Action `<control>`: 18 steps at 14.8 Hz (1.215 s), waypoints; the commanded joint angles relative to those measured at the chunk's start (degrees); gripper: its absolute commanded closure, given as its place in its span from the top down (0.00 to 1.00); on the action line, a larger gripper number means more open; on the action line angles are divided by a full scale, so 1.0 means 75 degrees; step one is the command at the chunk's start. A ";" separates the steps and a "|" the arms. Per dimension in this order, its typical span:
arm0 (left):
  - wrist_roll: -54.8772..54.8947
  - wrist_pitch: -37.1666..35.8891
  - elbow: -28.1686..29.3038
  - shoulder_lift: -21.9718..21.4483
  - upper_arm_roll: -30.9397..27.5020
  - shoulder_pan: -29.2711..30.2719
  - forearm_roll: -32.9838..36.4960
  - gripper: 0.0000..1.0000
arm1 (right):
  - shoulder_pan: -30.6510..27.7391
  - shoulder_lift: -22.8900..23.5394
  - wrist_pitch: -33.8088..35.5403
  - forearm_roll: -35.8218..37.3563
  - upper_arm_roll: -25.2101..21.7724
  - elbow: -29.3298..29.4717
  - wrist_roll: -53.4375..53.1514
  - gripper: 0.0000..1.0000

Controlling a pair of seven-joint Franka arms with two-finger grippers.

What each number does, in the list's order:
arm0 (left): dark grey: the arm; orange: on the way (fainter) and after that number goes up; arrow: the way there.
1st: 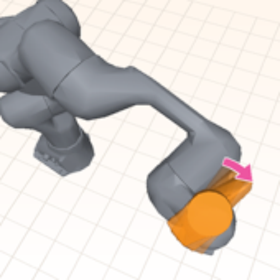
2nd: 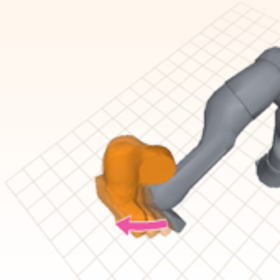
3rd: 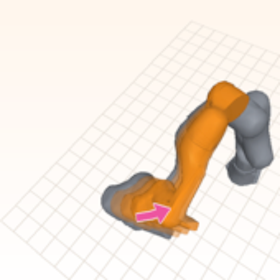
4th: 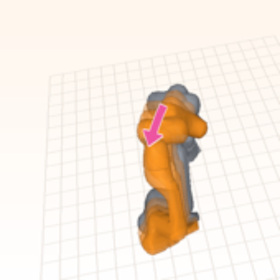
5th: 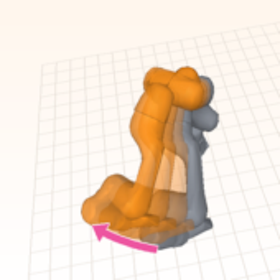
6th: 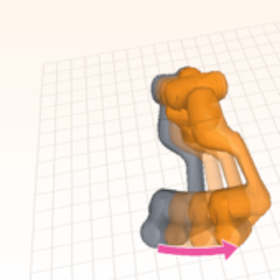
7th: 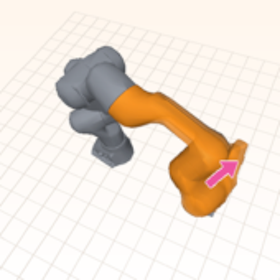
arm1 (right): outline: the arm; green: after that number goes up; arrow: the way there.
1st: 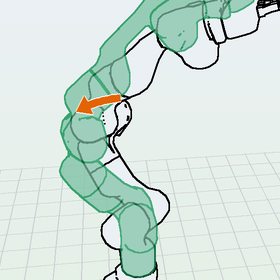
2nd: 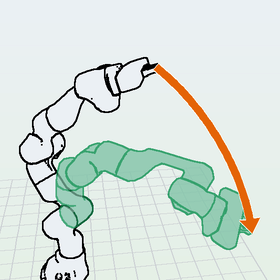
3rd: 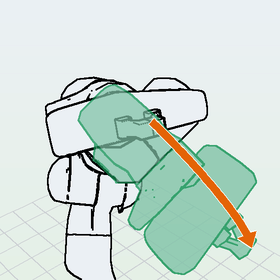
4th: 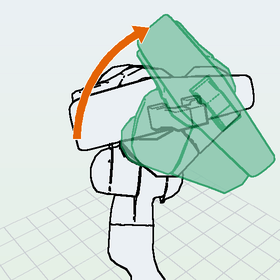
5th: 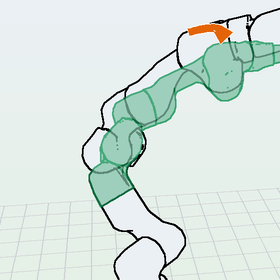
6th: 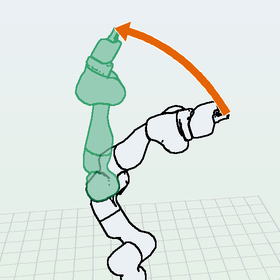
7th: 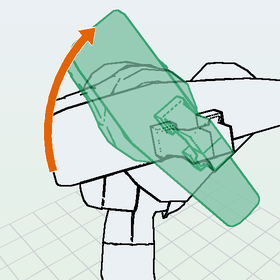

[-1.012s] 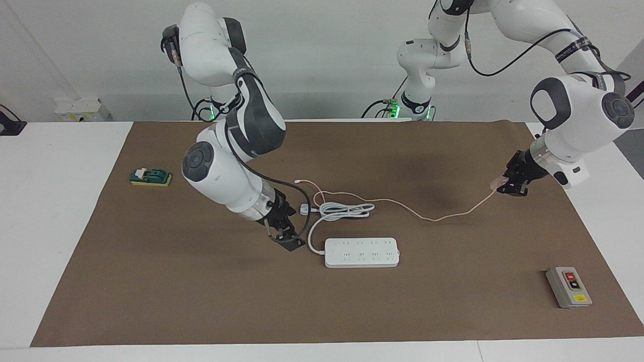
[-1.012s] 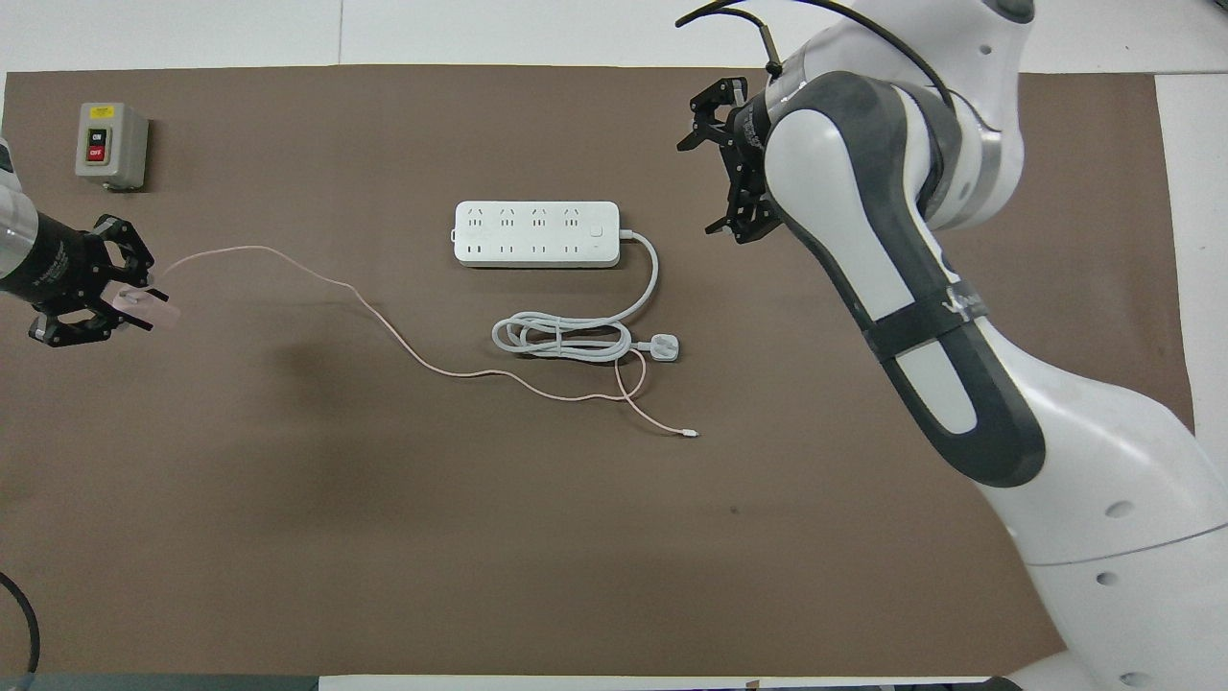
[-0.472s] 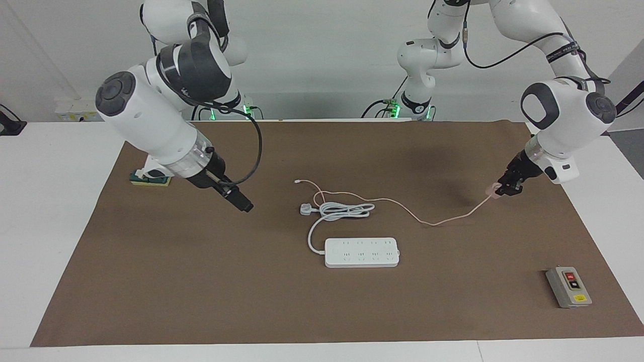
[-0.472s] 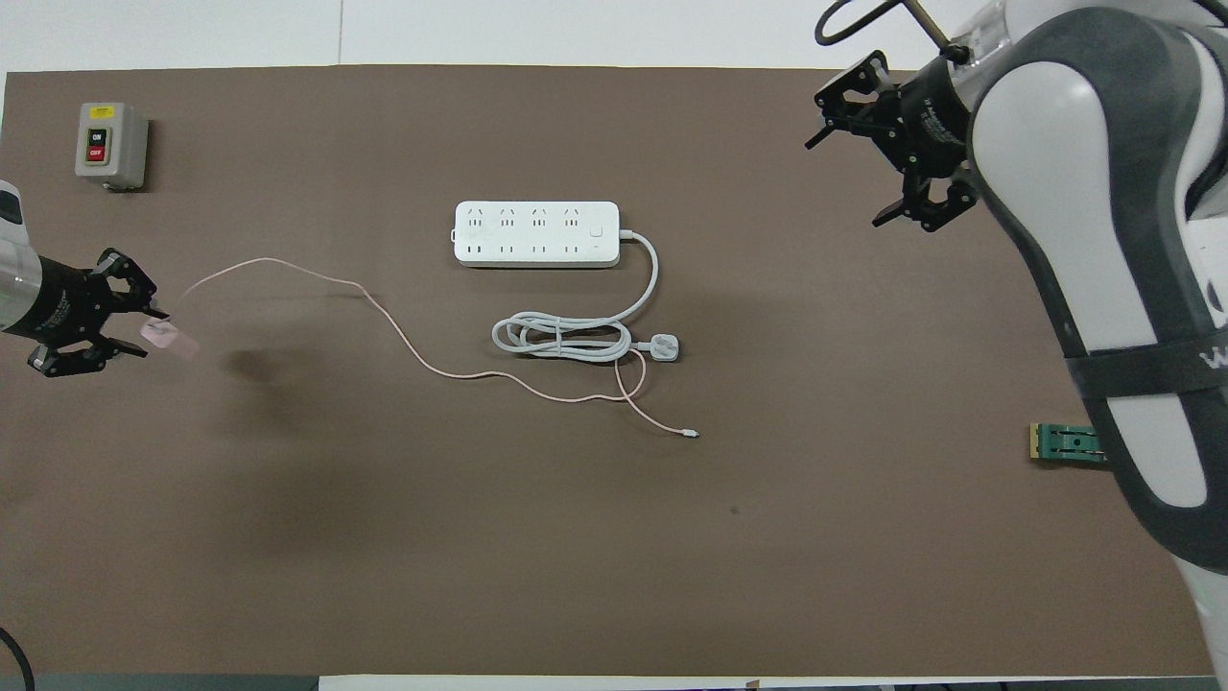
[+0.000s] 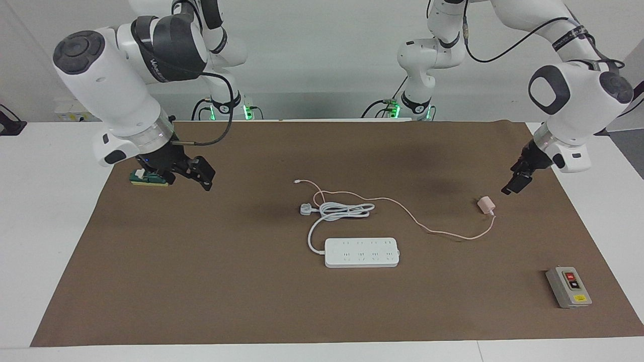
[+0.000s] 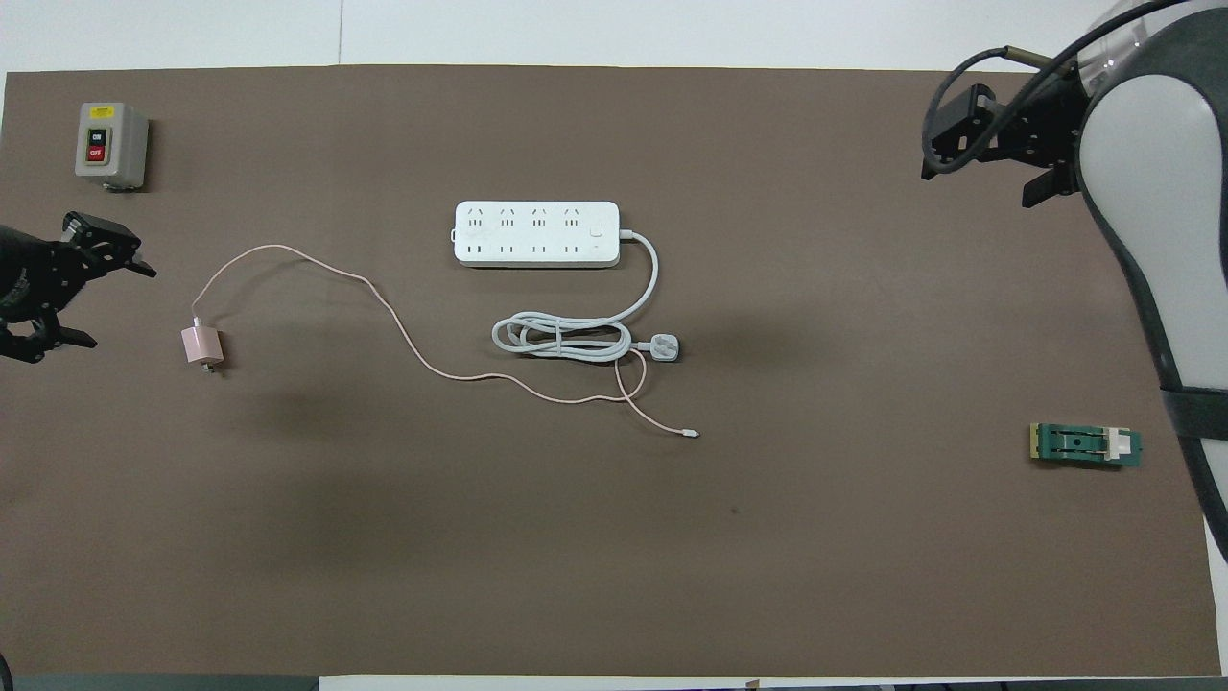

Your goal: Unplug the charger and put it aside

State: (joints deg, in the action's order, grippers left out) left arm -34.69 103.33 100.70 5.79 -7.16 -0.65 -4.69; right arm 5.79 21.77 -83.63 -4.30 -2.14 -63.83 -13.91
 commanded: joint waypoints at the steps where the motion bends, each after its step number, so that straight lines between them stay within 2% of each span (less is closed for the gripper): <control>1: 0.1119 -0.1129 -0.0920 -0.0103 -0.0053 -0.0055 0.0168 1.00 | -0.0103 -0.0873 0.0065 0.0431 0.0051 -0.0838 0.1324 1.00; 6: 0.2092 -0.2488 -0.1834 -0.0326 0.0157 -0.0090 0.0192 1.00 | -0.0513 -0.2548 -0.0017 0.0585 0.0098 -0.2583 0.2439 1.00; 9: 0.3414 -0.3555 -0.2282 -0.0326 0.0498 -0.0078 0.0192 1.00 | -0.0794 -0.3393 -0.0006 0.0596 0.0168 -0.3883 0.2780 1.00; 11: 0.3605 -0.3722 -0.2282 -0.0361 0.0568 -0.0090 0.0203 1.00 | -0.0865 -0.3430 -0.0029 0.0631 0.0169 -0.4075 0.2757 1.00; 14: 0.3641 -0.3478 -0.2282 -0.0467 0.0627 -0.0066 0.0192 1.00 | -0.1099 -0.3325 -0.0882 0.0678 0.0285 -0.4005 0.2757 1.00; 18: 0.3932 -0.3090 -0.2189 -0.0537 0.0674 -0.0113 0.0122 1.00 | -0.1065 -0.3313 -0.0815 0.0678 0.0297 -0.3981 0.2746 1.00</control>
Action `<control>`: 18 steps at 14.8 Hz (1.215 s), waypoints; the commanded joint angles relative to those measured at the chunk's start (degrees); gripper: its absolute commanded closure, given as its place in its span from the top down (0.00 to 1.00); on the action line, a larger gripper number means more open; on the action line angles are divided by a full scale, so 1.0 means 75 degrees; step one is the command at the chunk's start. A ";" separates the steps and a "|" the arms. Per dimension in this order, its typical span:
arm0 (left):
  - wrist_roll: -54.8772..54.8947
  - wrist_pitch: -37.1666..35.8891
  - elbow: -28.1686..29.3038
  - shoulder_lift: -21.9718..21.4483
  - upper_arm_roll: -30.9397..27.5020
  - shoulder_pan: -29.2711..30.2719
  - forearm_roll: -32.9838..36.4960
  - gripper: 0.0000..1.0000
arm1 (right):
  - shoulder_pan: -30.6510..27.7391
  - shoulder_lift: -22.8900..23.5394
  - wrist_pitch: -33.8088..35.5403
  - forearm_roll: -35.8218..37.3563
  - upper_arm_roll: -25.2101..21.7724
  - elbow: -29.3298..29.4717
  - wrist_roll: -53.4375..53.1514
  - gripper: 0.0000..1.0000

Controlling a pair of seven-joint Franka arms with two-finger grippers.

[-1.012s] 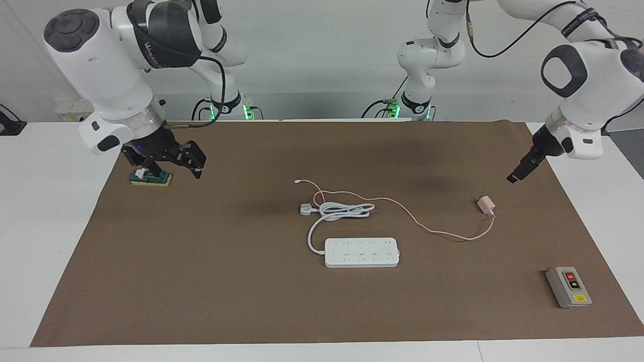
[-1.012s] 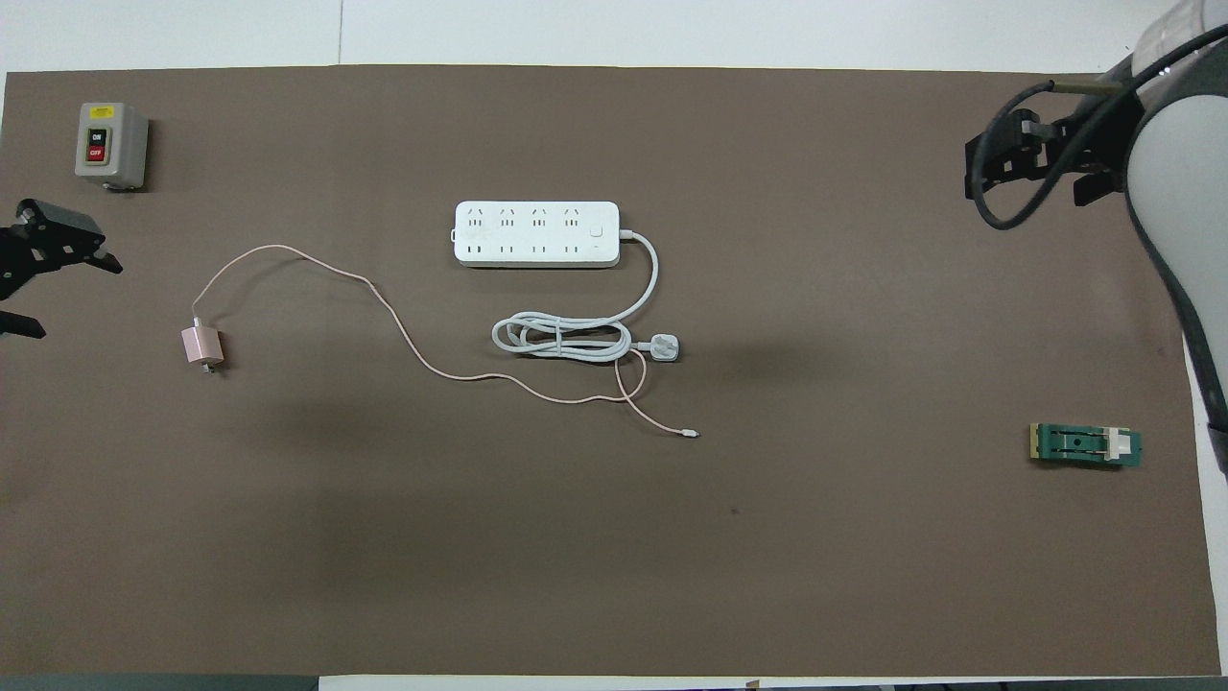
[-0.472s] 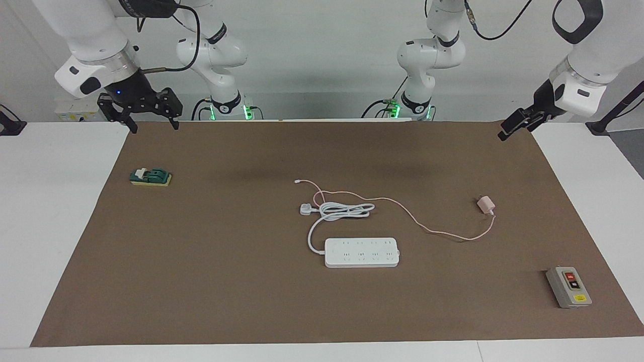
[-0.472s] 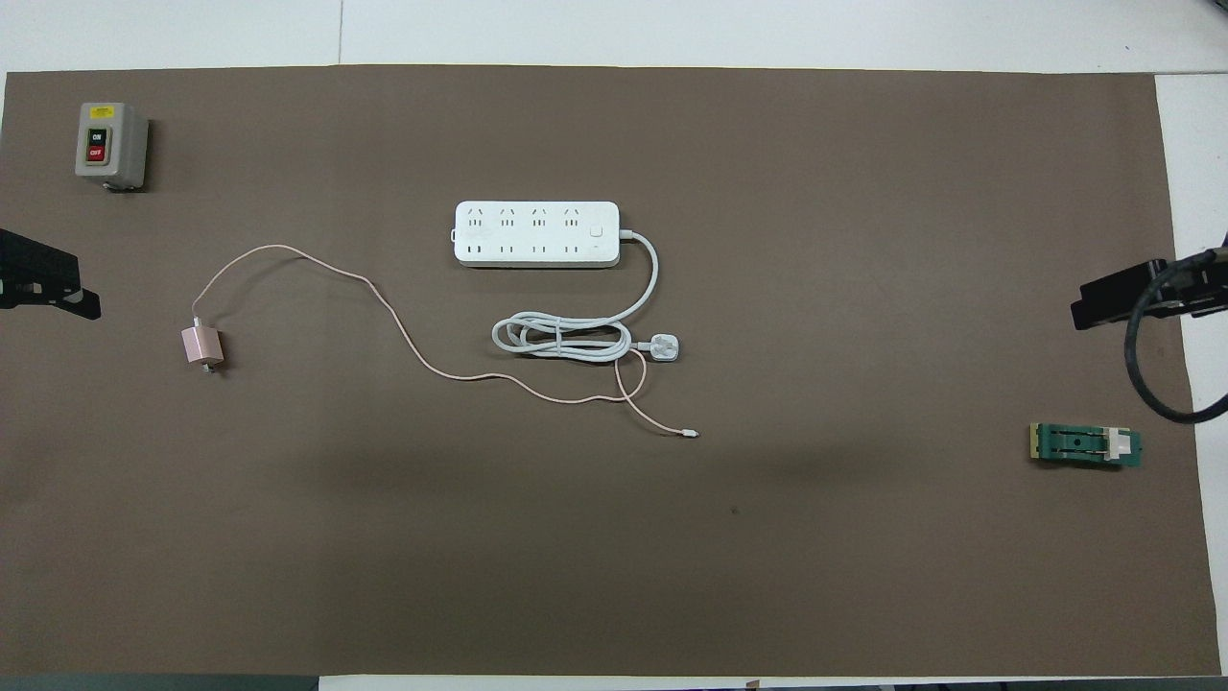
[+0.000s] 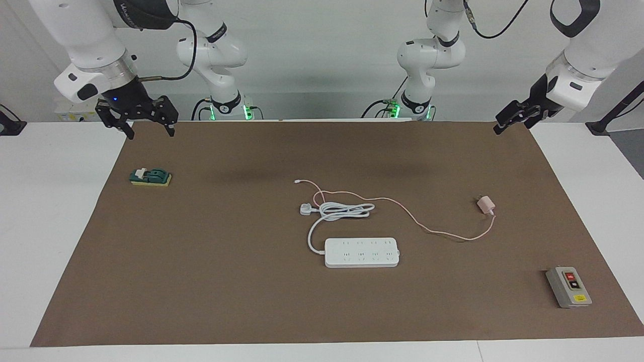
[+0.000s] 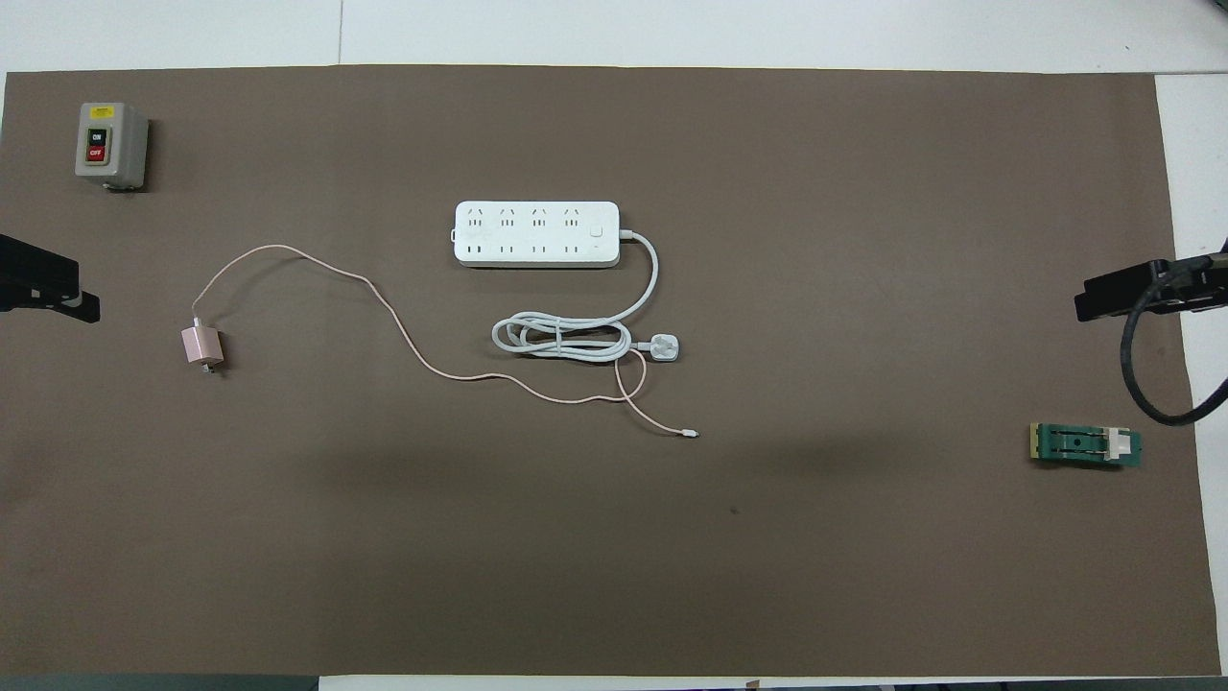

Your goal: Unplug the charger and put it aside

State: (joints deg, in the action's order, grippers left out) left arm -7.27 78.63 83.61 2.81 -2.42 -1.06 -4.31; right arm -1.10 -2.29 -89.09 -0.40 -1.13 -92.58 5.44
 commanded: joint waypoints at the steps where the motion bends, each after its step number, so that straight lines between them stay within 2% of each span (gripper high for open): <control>1: 0.0290 0.0157 0.0090 -0.0152 0.0099 -0.0208 0.0070 1.00 | -0.0123 -0.0117 0.0042 0.0159 0.0163 -0.0148 0.0142 1.00; 6: 0.0617 0.0262 0.0219 -0.0199 0.0100 -0.0538 0.0129 1.00 | -0.0134 -0.0128 0.0535 0.0206 0.0163 -0.0113 0.0130 1.00; 10: 0.0560 0.0309 0.0300 -0.0070 0.0088 -0.0468 0.0246 1.00 | -0.0111 -0.0128 0.0371 0.0745 0.0209 -0.0101 0.0141 1.00; 13: 0.0548 0.0437 0.0511 -0.0035 0.0053 -0.0444 0.0258 1.00 | -0.0111 -0.0140 0.0429 0.0722 0.0256 -0.0089 0.0130 1.00; 15: 0.0361 0.0858 0.0920 -0.0081 0.0053 -0.0468 0.0270 1.00 | -0.0123 -0.0140 0.0488 0.0605 0.0268 -0.0089 0.0153 1.00; 18: 0.0360 0.0895 0.0922 -0.0093 0.0064 -0.0468 0.0270 1.00 | -0.0123 -0.0152 0.0500 0.0394 0.0303 -0.0089 0.0141 1.00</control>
